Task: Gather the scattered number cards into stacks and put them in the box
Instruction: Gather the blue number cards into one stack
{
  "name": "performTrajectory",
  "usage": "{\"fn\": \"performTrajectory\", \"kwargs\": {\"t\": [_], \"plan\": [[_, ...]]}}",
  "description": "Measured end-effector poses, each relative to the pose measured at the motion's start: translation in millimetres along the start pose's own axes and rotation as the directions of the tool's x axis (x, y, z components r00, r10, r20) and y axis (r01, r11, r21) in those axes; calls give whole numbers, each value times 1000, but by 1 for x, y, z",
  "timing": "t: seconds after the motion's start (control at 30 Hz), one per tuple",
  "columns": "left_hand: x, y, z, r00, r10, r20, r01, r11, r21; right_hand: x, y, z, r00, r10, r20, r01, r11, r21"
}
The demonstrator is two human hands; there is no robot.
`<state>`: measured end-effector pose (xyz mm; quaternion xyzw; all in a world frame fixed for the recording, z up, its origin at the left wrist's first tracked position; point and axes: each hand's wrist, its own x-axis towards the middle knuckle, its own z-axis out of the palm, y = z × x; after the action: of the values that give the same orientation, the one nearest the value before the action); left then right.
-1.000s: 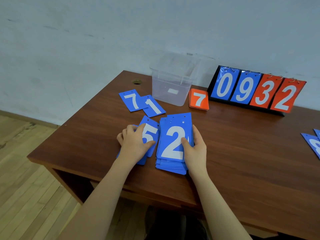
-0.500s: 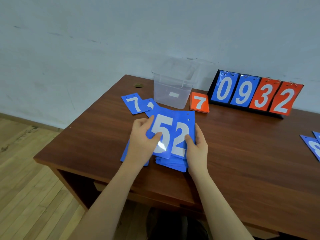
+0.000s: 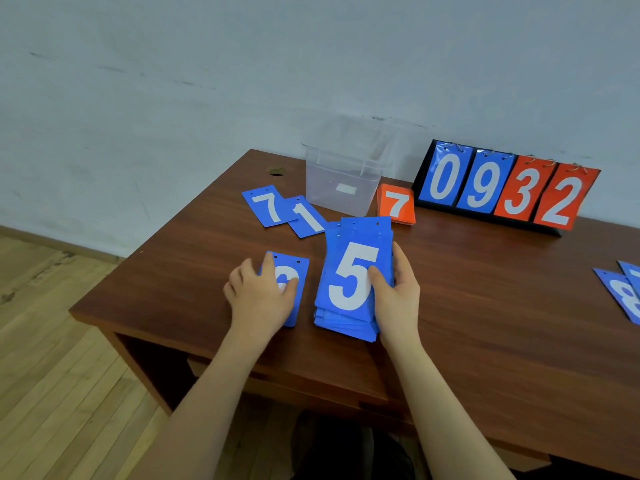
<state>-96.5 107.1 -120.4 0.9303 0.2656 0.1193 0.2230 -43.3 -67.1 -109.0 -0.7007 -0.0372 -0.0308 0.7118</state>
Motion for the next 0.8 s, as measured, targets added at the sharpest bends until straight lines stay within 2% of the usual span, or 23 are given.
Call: {"fn": "performTrajectory", "kwargs": {"t": [0.07,0.13,0.43,0.53,0.63,0.7,0.8], "plan": [[1,-8,2,992,-44,115,32,994,102,0,3,1,1000,11,3,-11,1000,-15],[1,-11,4,989,-30,144,11,991,130,0,5,3,1000,25,8,-25,999,-30],[5,-15,6,998,55,36,-59,992,108,-4,8,5,998,49,25,-48,998,-49],[8,-15,0,998,45,36,-45,999,-17,-4,9,6,998,52,29,-50,997,-50],[7,-16,-5,996,84,-23,-87,965,-249,-5,9,8,998,51,28,-49,997,-60],[2,-16,-9,985,137,-105,-167,917,-362,-5,8,8,999,47,28,-45,997,-66],[-2,-14,-19,941,161,-297,-281,861,-424,-5,6,7,999,41,20,-39,996,-75]]}}
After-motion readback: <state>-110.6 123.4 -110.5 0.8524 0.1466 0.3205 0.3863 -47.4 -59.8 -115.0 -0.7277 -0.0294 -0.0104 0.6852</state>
